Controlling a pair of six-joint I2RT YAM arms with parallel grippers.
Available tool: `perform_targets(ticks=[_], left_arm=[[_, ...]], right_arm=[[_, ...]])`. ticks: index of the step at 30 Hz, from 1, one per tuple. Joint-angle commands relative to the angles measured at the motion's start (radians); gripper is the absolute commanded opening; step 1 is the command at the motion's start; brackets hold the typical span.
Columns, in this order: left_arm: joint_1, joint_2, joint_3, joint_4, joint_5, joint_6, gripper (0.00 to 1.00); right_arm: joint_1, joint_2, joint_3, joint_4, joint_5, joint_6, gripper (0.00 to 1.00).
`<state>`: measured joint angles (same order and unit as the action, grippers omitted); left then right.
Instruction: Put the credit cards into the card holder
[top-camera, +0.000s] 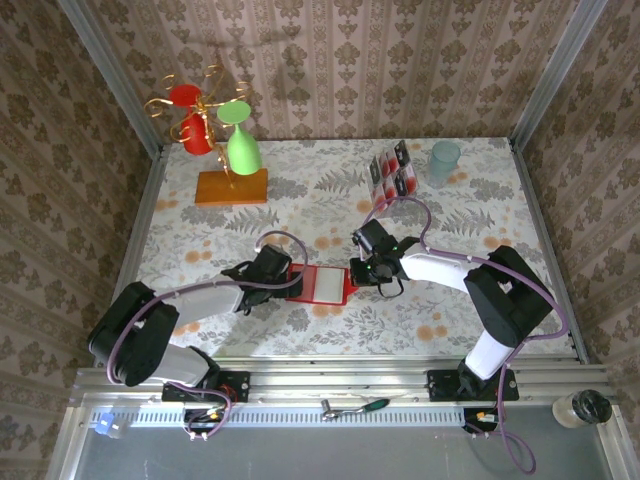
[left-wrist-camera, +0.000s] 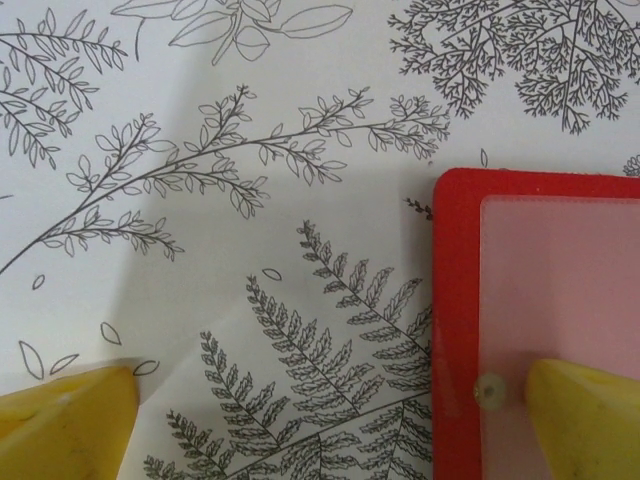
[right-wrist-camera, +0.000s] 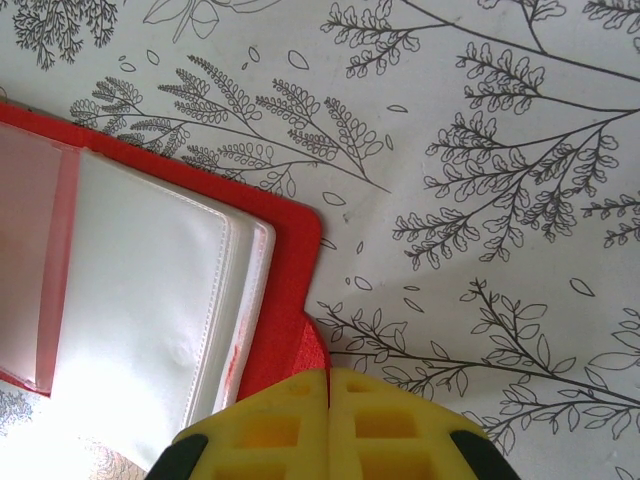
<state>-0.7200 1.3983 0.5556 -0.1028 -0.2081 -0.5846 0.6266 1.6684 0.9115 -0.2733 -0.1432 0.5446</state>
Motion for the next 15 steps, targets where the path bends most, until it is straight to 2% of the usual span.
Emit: perform_targets(ticks=[1,9,11,15], left_arm=[[-0.023,-0.011,-0.017,-0.012,-0.011,-0.051,1.0],[-0.072,-0.009,-0.033,-0.009,-0.054,-0.093,1.0],[-0.073,-0.01,-0.034,-0.009,-0.054,-0.096,1.0],[-0.073,-0.032,-0.021,-0.019,-0.057,-0.096,1.0]], right_arm=[[-0.01,0.004,-0.01,-0.028,-0.012,-0.015,0.05],[-0.025,0.013,-0.037,-0.008,-0.01,-0.009,0.07],[-0.027,0.006,-0.028,-0.02,-0.017,-0.012,0.13],[-0.035,-0.045,0.003,-0.058,-0.02,-0.016,0.33]])
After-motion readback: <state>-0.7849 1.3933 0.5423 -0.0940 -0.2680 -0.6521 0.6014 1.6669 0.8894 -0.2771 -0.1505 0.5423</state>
